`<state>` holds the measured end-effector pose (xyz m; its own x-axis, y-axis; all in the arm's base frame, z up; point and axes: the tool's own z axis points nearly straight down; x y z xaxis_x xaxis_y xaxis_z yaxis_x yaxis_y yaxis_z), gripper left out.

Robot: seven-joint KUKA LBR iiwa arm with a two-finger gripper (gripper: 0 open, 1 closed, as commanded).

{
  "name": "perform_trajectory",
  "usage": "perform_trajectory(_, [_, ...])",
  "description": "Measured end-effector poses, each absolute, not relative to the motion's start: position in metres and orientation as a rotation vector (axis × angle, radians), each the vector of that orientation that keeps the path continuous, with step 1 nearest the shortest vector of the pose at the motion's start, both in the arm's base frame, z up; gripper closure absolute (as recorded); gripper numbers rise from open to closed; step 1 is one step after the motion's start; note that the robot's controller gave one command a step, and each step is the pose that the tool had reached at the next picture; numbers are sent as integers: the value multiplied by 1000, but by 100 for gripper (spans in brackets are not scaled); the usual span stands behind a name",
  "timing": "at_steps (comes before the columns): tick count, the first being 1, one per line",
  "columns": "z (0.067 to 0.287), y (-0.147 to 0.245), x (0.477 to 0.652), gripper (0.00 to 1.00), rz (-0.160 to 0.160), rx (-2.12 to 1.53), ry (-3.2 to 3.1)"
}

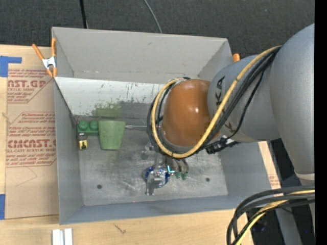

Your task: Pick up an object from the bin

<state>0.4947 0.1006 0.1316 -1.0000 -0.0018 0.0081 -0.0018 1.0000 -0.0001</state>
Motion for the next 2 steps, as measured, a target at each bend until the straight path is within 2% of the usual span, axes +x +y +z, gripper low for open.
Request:
perform_trajectory(1, [77,53,515,0,0,-182,-3139])
perform_trajectory(2, [80,55,515,100,-4,-176,-3142])
